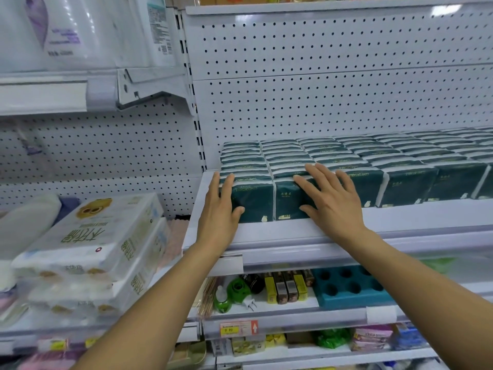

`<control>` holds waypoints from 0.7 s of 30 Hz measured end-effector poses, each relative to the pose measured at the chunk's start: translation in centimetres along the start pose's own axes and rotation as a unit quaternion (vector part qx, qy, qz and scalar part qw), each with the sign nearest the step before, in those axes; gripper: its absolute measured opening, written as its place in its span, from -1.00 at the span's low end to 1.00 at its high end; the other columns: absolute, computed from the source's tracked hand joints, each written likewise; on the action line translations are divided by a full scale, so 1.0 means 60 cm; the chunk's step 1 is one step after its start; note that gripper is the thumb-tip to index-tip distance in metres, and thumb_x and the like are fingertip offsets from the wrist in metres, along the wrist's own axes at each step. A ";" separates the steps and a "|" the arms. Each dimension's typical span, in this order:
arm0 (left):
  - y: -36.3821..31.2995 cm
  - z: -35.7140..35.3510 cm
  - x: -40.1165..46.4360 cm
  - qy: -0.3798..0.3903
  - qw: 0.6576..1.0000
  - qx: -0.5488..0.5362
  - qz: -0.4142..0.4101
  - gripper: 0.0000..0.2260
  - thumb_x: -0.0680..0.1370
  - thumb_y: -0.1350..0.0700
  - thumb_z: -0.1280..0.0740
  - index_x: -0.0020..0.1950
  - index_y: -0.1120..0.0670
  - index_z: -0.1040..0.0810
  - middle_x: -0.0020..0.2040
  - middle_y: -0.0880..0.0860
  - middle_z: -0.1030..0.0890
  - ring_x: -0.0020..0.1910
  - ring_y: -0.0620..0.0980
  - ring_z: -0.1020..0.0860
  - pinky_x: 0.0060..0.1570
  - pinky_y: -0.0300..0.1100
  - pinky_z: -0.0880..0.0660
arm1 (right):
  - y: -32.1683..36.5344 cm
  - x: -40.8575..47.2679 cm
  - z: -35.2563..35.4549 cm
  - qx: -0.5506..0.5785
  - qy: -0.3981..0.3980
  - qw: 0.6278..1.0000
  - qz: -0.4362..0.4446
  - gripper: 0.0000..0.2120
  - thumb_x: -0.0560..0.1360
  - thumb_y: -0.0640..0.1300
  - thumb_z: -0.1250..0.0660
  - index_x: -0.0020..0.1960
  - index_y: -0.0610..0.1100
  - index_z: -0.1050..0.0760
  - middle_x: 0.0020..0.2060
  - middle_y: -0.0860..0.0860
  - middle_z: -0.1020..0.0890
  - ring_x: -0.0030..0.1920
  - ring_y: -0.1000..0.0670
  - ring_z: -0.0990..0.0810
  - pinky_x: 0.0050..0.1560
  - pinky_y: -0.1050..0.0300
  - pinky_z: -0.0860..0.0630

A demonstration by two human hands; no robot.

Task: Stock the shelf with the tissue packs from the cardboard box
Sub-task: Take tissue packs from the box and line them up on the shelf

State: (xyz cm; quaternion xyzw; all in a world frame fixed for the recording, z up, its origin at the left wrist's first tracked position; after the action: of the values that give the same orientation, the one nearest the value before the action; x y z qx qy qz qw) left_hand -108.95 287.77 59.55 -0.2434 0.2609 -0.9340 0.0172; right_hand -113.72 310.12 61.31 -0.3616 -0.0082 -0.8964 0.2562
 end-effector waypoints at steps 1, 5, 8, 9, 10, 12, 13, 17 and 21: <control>0.001 0.001 0.000 0.002 1.000 0.007 0.001 -0.36 0.61 0.10 -0.31 0.60 -0.02 -0.04 0.61 -0.01 0.12 0.56 0.03 -0.06 0.41 -0.07 -0.25 | 0.002 -0.001 0.000 0.003 0.006 1.000 -0.007 -0.34 0.30 -0.03 -0.58 0.36 -0.06 -0.47 0.38 -0.13 -0.45 0.40 -0.18 -0.39 0.35 -0.21 -0.26; 0.002 0.009 -0.002 0.028 0.998 0.057 0.002 -0.34 0.61 0.01 -0.29 0.60 -0.03 0.00 0.61 0.01 0.13 0.58 0.03 0.02 0.46 0.01 -0.19 | 0.011 -0.005 0.005 0.008 0.029 0.999 -0.028 -0.36 0.38 0.06 -0.51 0.40 -0.05 -0.41 0.41 -0.13 -0.41 0.41 -0.22 -0.35 0.39 -0.26 -0.25; -0.006 0.030 -0.006 0.028 0.994 0.108 -0.008 -0.28 0.59 -0.11 -0.29 0.61 -0.02 0.06 0.61 0.04 0.16 0.58 0.05 0.10 0.51 0.01 -0.01 | 0.027 -0.008 0.027 0.015 0.024 0.999 -0.037 -0.40 0.46 0.14 -0.40 0.42 -0.05 -0.38 0.45 -0.14 -0.35 0.44 -0.27 -0.30 0.41 -0.30 -0.19; -0.010 0.040 -0.013 0.017 0.993 0.117 -0.012 -0.27 0.58 -0.15 -0.28 0.61 -0.02 0.07 0.61 0.05 0.15 0.58 0.05 0.11 0.51 0.02 0.03 | 0.035 -0.011 0.037 0.019 0.016 0.999 -0.038 -0.41 0.47 0.15 -0.37 0.43 -0.05 -0.37 0.46 -0.14 -0.33 0.45 -0.26 -0.27 0.41 -0.30 -0.17; -0.015 0.052 -0.024 0.001 0.992 0.122 -0.019 -0.27 0.58 -0.17 -0.27 0.61 -0.02 0.06 0.62 0.05 0.12 0.58 0.04 0.10 0.52 0.03 0.04 | 0.045 -0.016 0.048 0.024 0.005 0.999 -0.037 -0.42 0.49 0.16 -0.35 0.43 -0.05 -0.37 0.46 -0.13 -0.32 0.46 -0.25 -0.26 0.42 -0.29 -0.17; -0.026 0.077 -0.063 -0.039 0.990 0.125 -0.045 -0.29 0.57 -0.19 -0.27 0.60 -0.03 -0.01 0.61 0.05 -0.01 0.58 0.04 0.01 0.52 0.06 0.02 | 0.073 -0.031 0.077 0.042 -0.027 0.998 -0.031 -0.46 0.51 0.14 -0.33 0.41 -0.07 -0.37 0.44 -0.13 -0.35 0.42 -0.21 -0.31 0.36 -0.25 -0.25; -0.032 0.086 -0.085 -0.057 0.988 0.126 -0.062 -0.30 0.56 -0.19 -0.28 0.59 -0.04 -0.05 0.60 0.05 -0.08 0.56 0.05 -0.07 0.52 0.09 -0.02 | 0.086 -0.040 0.091 0.056 -0.042 0.997 -0.029 -0.48 0.53 0.13 -0.30 0.40 -0.08 -0.38 0.42 -0.12 -0.38 0.36 -0.20 -0.37 0.29 -0.21 -0.34; -0.019 0.111 -0.184 -0.078 0.983 0.133 -0.096 -0.34 0.53 -0.20 -0.29 0.56 -0.14 -0.11 0.55 0.03 -0.23 0.45 0.10 -0.31 0.43 0.15 -0.25 | 0.162 -0.094 0.130 0.120 -0.052 0.991 -0.016 -0.46 0.55 0.14 -0.16 0.44 -0.11 -0.34 0.36 -0.11 -0.45 0.23 -0.15 -0.50 0.04 -0.06 -0.49; 0.030 0.125 -0.285 -0.055 0.985 0.133 -0.094 -0.34 0.53 -0.19 -0.28 0.57 -0.09 -0.14 0.55 0.03 -0.24 0.40 0.10 -0.38 0.30 0.07 -0.40 | 0.251 -0.170 0.130 0.158 -0.035 0.987 0.012 -0.45 0.55 0.09 -0.21 0.47 -0.11 -0.31 0.38 -0.11 -0.44 0.25 -0.15 -0.48 0.06 -0.08 -0.49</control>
State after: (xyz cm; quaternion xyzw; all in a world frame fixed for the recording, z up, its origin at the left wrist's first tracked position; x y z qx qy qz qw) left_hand -90.60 285.36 56.64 -0.3129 0.1090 -0.9432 -0.0239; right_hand -95.50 303.21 57.85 -0.3476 -0.1544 -0.8676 0.3202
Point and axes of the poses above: each hand's wrist, its own x-axis towards the middle knuckle, its own z-axis out of the back of the hand, y = z × x, the point moved 6 cm from there along x, towards the middle knuckle
